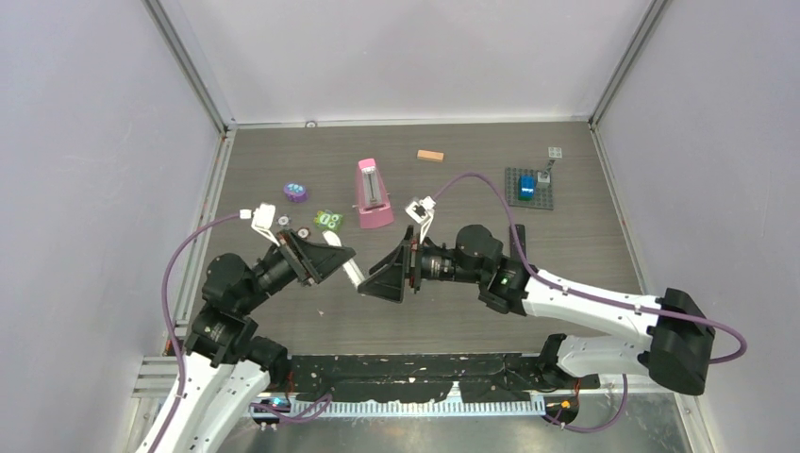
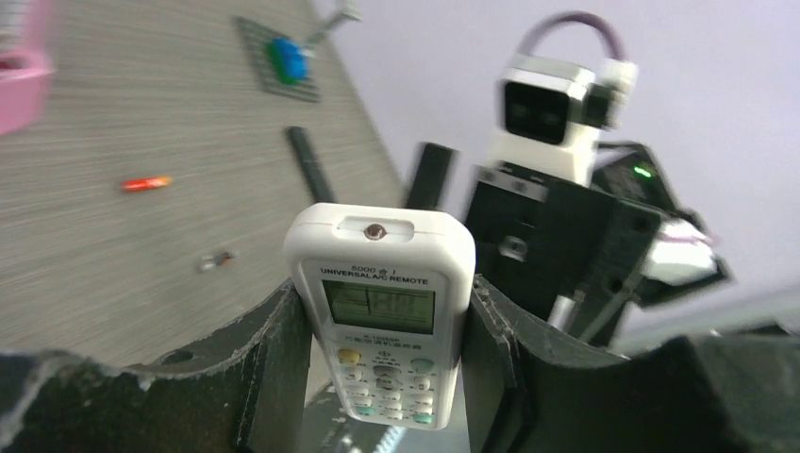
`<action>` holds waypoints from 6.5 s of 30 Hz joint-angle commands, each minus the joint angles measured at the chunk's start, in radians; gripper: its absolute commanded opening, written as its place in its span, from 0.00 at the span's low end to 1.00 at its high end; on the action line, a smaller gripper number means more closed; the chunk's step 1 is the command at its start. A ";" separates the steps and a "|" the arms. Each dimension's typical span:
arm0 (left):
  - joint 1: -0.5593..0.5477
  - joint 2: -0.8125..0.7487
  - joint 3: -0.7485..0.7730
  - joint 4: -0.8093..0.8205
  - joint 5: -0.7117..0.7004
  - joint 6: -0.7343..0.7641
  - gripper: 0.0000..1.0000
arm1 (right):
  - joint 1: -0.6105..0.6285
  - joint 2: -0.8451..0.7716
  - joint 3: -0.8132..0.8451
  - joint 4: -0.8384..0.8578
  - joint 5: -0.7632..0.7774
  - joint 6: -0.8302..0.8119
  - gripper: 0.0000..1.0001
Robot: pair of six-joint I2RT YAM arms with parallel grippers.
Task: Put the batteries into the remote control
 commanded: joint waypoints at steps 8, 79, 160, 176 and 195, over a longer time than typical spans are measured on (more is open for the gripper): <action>0.004 0.242 0.059 -0.388 -0.491 0.149 0.00 | -0.066 -0.254 -0.034 -0.682 0.625 -0.137 0.98; 0.118 0.493 0.252 -0.472 -0.549 0.268 0.82 | -0.775 0.138 -0.136 -0.798 0.555 -0.362 0.17; -0.149 0.326 0.116 -0.141 -0.259 -0.142 0.00 | 0.156 -0.004 0.289 -0.753 0.679 -0.244 0.73; -0.147 0.238 0.040 -0.045 -0.176 -0.153 0.24 | 0.199 0.049 0.315 -0.740 0.641 -0.154 0.11; -0.147 0.047 -0.123 0.397 -0.060 -0.184 0.81 | 0.141 -0.117 0.155 -0.355 0.174 0.033 0.09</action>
